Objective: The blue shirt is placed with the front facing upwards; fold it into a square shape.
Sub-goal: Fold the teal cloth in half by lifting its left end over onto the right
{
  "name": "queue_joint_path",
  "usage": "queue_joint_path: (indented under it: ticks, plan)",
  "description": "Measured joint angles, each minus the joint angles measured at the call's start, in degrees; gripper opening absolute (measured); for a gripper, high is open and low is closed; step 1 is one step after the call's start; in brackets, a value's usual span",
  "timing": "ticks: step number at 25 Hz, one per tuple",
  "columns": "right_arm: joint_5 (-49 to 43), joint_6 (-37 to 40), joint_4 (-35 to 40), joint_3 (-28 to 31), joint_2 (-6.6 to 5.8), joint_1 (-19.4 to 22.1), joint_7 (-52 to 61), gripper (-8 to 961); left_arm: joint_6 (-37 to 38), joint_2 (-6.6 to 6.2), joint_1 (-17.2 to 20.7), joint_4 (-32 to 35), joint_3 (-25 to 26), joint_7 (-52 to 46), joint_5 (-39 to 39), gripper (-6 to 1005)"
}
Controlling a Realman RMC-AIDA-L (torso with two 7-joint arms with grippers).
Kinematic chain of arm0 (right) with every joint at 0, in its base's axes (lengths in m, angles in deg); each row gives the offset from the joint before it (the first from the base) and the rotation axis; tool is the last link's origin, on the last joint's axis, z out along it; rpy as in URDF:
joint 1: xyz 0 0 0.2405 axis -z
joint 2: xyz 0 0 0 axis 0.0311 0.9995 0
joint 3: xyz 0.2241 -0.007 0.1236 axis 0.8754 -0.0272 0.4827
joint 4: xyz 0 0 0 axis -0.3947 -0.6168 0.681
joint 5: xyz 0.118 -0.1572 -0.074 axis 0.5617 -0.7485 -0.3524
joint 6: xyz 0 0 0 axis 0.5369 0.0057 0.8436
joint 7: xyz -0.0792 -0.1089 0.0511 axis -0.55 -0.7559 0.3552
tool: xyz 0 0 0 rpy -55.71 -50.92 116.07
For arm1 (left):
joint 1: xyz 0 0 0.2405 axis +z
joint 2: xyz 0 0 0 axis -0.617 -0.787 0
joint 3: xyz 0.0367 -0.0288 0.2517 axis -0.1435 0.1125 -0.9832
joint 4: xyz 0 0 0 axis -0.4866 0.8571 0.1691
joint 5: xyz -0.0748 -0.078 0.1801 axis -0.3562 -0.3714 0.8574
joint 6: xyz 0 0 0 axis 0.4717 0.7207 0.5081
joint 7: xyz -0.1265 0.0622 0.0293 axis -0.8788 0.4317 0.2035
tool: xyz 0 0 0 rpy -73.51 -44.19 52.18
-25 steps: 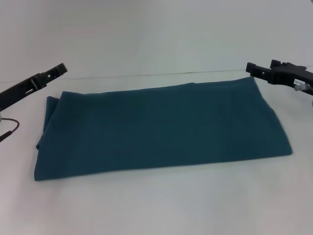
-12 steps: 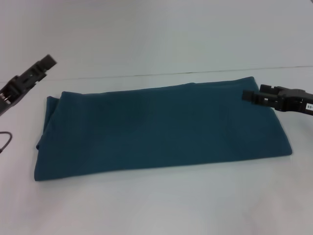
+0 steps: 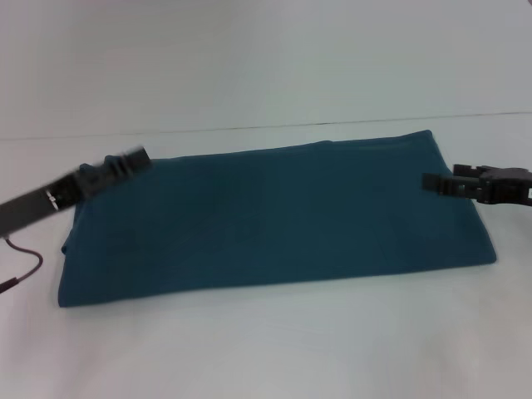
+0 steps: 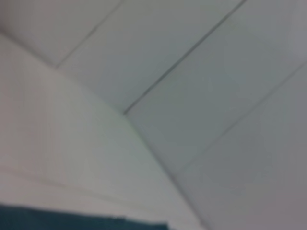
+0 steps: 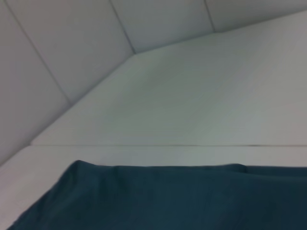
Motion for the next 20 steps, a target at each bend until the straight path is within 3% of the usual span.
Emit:
queue_joint_path:
  ticks: [4,11,20]
  plan:
    - [-3.2,-1.6,1.8,0.0,0.02,0.2,4.6,916,-2.7,0.06,-0.3,4.8,-5.1,-4.6,5.2,849]
    - [-7.0,-2.1,3.1,0.1,-0.9,0.1,9.0,915,-5.3,-0.44,-0.6,10.4,-6.0,-7.4,11.3,848]
    - [-7.1,-3.8,3.1,-0.1,-0.14,0.2,8.7,915,-13.1,-1.0,-2.8,11.6,-8.3,-18.5,19.5,846]
